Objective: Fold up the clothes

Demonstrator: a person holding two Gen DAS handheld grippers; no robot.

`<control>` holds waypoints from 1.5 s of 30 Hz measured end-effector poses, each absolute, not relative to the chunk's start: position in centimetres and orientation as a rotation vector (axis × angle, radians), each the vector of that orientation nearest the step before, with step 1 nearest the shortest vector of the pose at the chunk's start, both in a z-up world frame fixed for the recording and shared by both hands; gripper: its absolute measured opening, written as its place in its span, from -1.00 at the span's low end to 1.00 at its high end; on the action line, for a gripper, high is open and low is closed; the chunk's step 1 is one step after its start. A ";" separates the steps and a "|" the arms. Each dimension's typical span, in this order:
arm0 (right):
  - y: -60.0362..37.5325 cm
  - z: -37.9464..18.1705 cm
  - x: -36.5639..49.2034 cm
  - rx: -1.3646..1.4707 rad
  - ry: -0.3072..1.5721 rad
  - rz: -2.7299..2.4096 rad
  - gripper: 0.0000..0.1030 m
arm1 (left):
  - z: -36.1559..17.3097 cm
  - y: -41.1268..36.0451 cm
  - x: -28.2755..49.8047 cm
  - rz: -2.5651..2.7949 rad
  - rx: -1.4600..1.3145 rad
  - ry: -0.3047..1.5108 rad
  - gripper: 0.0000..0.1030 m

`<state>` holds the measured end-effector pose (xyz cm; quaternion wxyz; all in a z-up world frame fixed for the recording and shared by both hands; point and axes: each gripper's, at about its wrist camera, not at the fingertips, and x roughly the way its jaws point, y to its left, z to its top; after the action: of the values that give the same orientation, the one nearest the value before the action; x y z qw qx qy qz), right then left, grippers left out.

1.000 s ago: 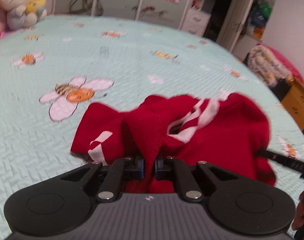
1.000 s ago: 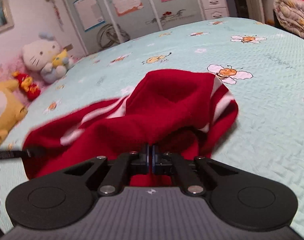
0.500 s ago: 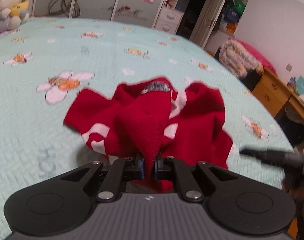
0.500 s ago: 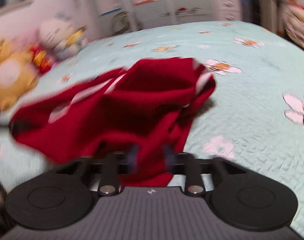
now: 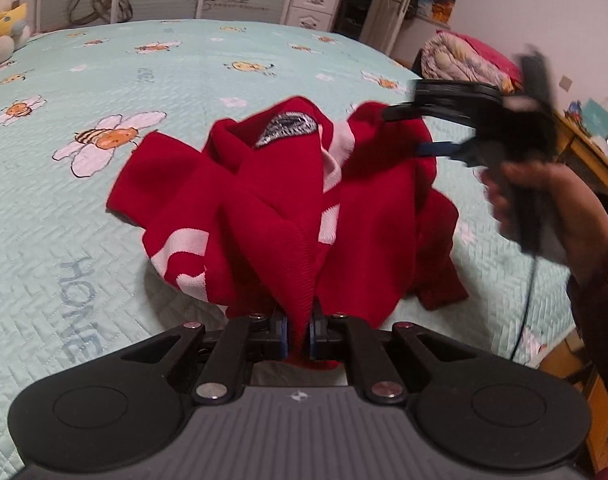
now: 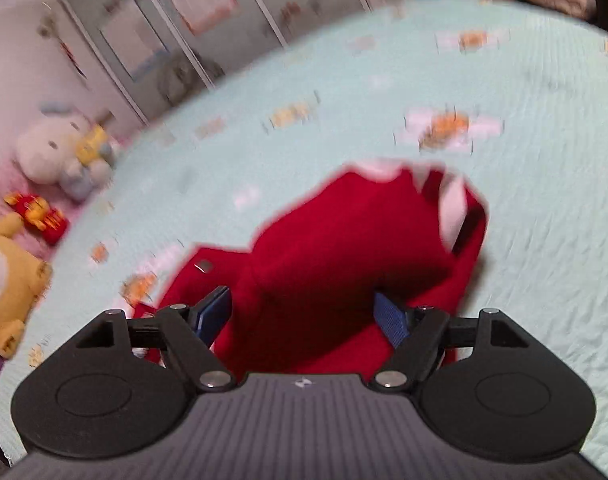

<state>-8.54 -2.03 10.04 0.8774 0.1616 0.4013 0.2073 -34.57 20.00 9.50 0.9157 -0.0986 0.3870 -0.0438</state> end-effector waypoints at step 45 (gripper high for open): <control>-16.0 5.3 -18.4 0.466 0.821 0.462 -0.50 | 9.0 21.3 -33.8 -0.045 -0.328 0.822 0.40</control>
<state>-18.40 -16.00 5.32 0.8651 0.2225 0.3919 0.2203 -33.83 21.29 9.01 0.9035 -0.1587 0.3976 -0.0217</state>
